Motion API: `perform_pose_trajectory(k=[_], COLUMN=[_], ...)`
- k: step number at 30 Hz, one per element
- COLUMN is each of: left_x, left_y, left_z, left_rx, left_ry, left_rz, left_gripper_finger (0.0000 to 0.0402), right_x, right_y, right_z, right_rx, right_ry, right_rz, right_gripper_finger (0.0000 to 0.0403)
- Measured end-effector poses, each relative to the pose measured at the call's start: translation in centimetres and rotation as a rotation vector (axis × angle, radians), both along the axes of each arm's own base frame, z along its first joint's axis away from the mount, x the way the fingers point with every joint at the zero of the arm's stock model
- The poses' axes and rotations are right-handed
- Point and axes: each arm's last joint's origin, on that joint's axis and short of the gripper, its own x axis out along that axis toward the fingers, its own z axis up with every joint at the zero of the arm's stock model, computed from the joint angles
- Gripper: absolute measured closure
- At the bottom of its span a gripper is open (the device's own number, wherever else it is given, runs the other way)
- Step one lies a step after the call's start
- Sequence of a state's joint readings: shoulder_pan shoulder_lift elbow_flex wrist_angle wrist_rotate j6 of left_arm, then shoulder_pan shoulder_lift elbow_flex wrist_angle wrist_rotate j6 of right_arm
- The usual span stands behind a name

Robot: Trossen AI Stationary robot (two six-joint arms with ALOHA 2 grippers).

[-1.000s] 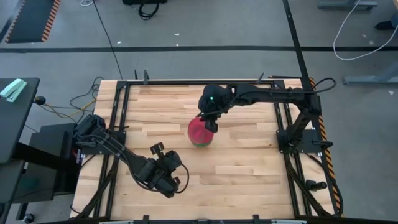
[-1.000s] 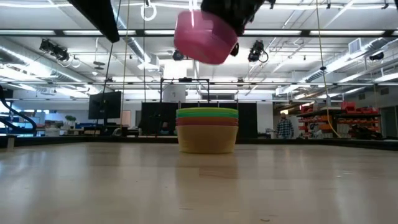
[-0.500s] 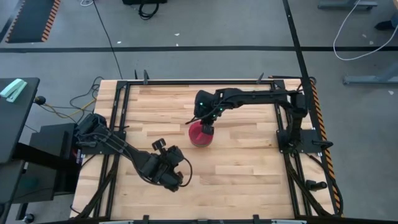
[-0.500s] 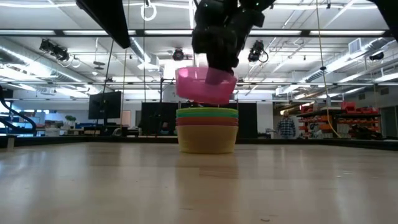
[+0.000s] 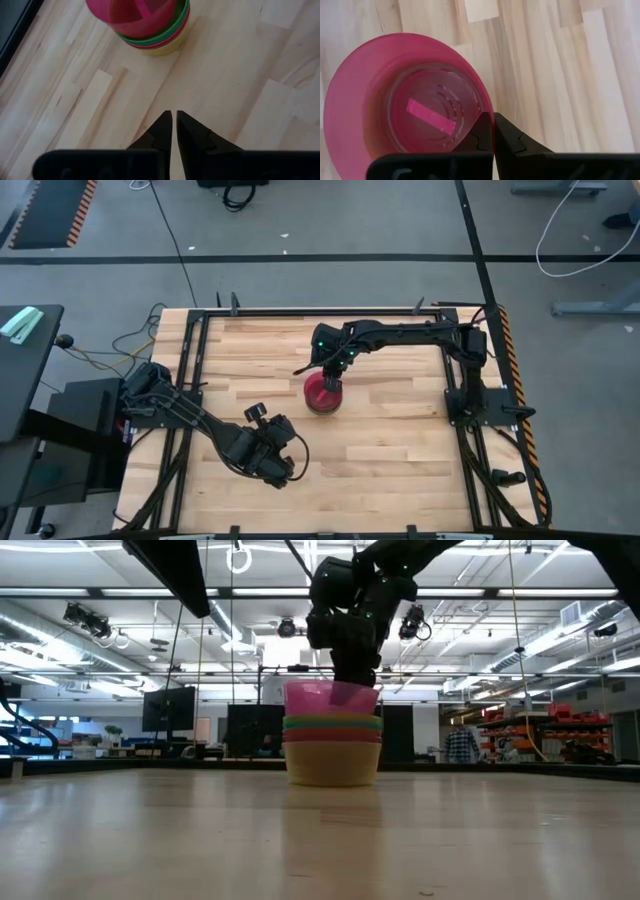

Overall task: Nest bowls inside each other
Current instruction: Stack the pink bowl onto the green bowl

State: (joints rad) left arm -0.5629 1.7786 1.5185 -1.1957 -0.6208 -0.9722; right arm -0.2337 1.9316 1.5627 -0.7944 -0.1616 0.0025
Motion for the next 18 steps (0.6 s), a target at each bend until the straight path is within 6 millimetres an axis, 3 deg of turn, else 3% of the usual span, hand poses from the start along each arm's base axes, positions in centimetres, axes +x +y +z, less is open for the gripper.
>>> perform_pose_trajectory(k=[18], left_x=[0.06], left_y=[-0.04], left_z=[0.01], left_rx=[-0.005], left_ry=[-0.007], left_rz=[0.001], left_gripper_finger=[0.0372], right_x=[0.13], right_y=[-0.02], right_z=[-0.29], right_rx=[0.012], right_ry=[0.006], right_rz=[-0.025], right_gripper_finger=[0.0343])
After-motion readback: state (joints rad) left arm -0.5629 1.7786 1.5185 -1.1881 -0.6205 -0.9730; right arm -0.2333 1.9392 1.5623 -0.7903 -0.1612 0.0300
